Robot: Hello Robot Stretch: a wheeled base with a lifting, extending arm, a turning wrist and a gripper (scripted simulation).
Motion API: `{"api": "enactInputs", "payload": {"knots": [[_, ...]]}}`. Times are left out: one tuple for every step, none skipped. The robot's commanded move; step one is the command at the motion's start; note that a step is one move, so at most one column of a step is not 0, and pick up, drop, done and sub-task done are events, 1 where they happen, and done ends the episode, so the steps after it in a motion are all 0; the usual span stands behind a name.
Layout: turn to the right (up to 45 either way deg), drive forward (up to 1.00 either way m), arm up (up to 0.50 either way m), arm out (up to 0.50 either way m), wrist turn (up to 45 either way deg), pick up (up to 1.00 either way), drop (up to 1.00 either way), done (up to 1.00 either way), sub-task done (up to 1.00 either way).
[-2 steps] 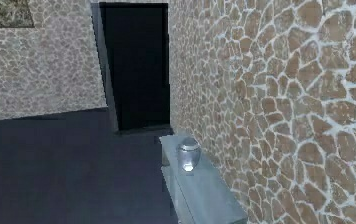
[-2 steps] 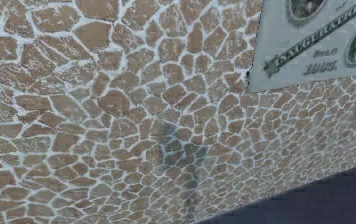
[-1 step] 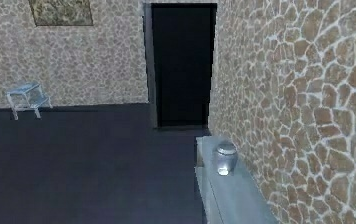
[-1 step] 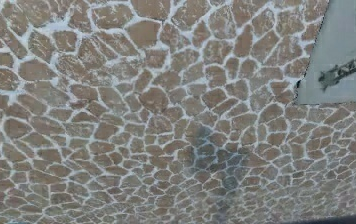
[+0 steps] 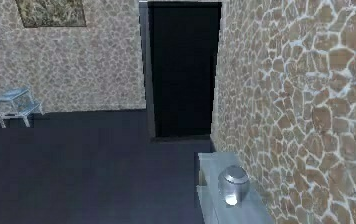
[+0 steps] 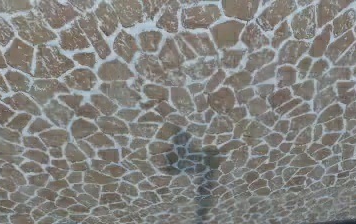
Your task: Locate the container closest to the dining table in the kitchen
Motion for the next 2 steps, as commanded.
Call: {"api": "enactInputs", "payload": {"knots": [[18.0, 0.0, 0.0, 0.0, 0.0, 0.0, 0.0, 0.0, 0.0], [0.0, 0.0, 0.0, 0.0, 0.0, 0.0, 0.0, 1.0, 0.0]]}}
